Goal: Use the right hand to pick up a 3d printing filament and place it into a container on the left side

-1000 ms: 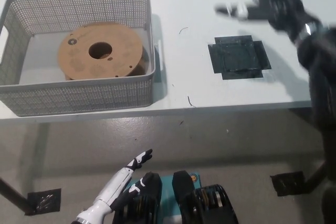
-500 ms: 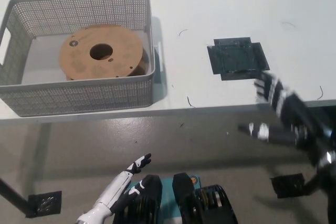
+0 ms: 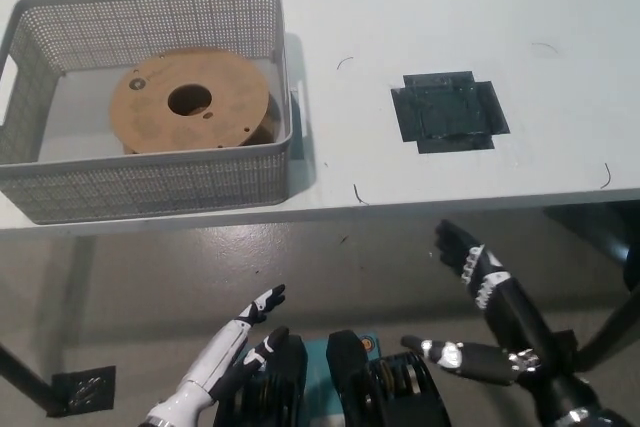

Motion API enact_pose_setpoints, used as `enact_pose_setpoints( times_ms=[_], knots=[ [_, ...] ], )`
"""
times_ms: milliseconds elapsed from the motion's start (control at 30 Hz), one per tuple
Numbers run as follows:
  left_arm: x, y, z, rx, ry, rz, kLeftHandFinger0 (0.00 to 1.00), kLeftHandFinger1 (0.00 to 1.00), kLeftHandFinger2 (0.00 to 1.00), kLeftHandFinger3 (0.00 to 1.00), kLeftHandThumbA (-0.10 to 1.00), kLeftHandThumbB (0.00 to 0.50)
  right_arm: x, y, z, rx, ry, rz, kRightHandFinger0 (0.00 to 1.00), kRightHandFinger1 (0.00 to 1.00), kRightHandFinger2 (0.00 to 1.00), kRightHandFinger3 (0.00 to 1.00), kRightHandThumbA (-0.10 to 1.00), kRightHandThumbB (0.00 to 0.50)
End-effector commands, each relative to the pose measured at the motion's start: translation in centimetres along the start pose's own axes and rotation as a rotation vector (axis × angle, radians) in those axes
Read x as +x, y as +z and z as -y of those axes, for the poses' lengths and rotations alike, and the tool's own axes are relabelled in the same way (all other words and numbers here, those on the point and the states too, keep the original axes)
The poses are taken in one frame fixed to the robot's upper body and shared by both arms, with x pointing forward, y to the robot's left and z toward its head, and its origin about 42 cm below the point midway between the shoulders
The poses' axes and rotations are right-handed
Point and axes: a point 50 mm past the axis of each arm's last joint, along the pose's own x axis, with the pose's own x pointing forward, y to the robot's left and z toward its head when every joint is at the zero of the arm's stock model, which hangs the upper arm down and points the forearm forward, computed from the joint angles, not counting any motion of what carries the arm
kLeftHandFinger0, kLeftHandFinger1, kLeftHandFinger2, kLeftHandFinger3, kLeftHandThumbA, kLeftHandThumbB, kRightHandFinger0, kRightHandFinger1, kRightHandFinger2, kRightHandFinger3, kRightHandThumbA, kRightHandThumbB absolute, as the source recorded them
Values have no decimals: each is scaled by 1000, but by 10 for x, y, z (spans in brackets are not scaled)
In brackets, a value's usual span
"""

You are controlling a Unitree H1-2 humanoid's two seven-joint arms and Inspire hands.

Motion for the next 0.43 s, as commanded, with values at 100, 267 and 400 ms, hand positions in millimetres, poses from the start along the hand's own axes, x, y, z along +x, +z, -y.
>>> enact_pose_setpoints(
  times_ms=[100,267,400],
  knots=[
    [20,28,-20,10,133,169,1000,1000,1000,1000,1000,252,30,-27,-5,-128,-27,67,1000,1000,1000,1000,1000,151],
    [14,27,-16,-2,135,164,1000,1000,1000,1000,1000,253,33,-45,-4,-20,-2,-18,1000,1000,1000,1000,1000,126],
    [8,24,-13,11,131,156,1000,1000,1000,1000,1000,285,33,-52,-6,-8,8,-45,1000,1000,1000,1000,1000,142]
  ],
)
